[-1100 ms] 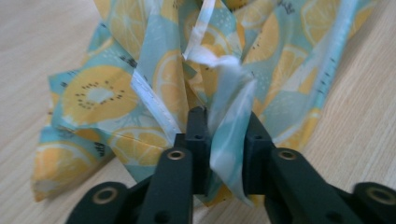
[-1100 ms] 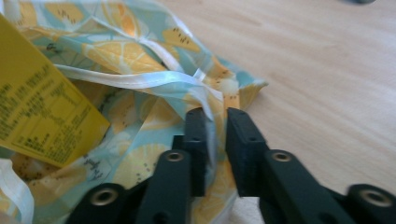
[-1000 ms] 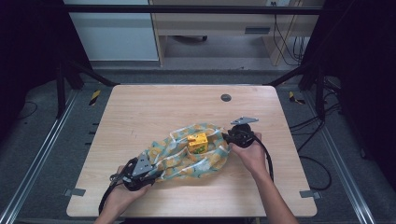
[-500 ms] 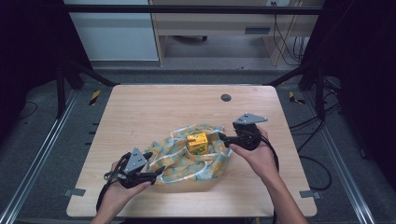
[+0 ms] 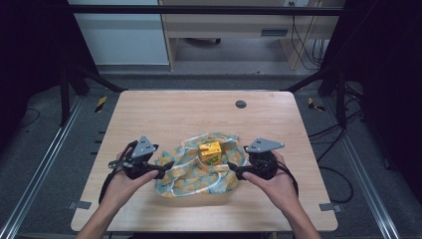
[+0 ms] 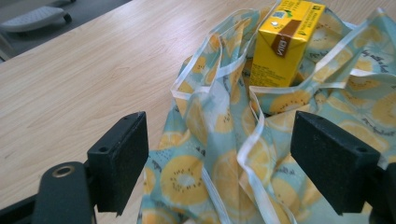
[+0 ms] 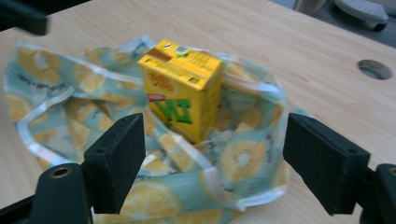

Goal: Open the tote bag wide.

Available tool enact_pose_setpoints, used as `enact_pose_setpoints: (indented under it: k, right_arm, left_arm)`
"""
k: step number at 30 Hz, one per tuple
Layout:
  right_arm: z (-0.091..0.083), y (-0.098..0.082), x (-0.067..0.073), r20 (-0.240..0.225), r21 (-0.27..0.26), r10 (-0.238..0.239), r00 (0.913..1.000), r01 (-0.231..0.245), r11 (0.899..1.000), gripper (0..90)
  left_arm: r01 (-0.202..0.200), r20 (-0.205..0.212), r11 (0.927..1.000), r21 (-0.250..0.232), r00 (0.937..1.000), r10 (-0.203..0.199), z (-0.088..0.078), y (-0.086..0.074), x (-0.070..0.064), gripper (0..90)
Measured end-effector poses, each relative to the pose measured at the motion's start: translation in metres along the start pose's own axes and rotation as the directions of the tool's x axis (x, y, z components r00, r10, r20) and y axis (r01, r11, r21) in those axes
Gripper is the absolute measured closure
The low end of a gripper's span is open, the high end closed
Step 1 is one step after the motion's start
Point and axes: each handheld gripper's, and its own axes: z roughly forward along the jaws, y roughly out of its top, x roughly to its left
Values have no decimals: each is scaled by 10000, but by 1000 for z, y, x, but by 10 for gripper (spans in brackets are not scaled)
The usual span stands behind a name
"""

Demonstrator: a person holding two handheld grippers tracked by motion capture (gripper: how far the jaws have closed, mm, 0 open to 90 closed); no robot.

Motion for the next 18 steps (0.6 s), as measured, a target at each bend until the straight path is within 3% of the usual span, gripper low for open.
enact_pose_setpoints:
  k: [4,9,18]
  right_arm:
    - [11,-7,9,-171,340,-272,9995,277,9990,204]
    - [33,-21,10,-306,816,-188,9994,213,9964,190]
    - [42,-44,15,-573,1523,-237,9981,322,9878,281]
  left_arm:
    - [-232,-108,9995,228,9997,235,18,17,5,193]
    - [-564,-81,9968,566,9983,569,44,27,9,209]
    - [-607,351,9916,1141,9978,570,73,23,12,361]
